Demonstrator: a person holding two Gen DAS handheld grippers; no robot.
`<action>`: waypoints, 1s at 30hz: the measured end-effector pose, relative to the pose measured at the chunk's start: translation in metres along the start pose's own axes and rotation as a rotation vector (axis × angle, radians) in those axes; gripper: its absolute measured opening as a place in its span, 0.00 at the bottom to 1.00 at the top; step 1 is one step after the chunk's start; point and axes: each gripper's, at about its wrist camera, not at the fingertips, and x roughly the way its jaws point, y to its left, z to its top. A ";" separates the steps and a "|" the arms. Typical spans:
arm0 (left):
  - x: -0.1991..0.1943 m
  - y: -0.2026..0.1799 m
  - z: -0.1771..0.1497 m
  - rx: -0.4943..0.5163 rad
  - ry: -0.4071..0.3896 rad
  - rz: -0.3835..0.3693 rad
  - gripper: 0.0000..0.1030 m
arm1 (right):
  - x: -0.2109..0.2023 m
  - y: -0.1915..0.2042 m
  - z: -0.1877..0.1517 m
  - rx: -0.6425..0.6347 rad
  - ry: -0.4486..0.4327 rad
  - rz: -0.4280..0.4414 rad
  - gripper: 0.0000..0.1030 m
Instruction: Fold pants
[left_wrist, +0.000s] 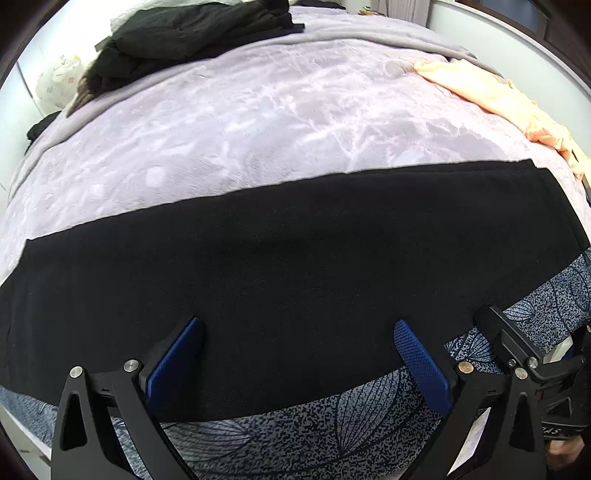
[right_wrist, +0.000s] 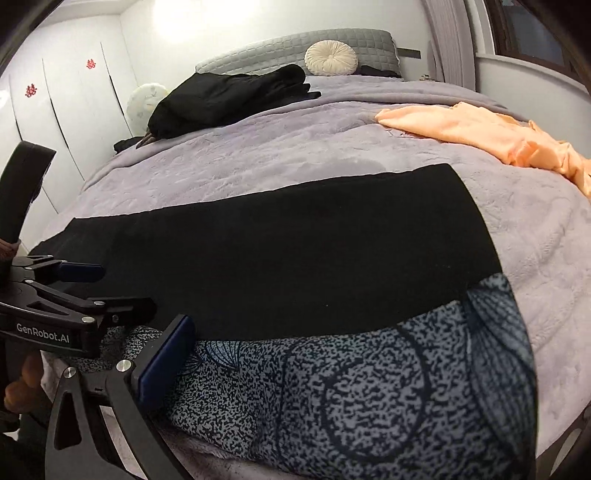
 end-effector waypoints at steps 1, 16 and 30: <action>-0.007 0.003 0.000 -0.009 -0.019 0.018 1.00 | -0.002 0.000 0.003 0.011 0.013 -0.005 1.00; 0.021 0.048 0.025 -0.117 0.030 0.080 1.00 | 0.004 0.010 0.012 0.066 0.063 -0.117 1.00; 0.007 0.049 -0.023 -0.111 -0.032 0.046 1.00 | -0.028 0.028 0.026 0.055 0.020 -0.111 0.20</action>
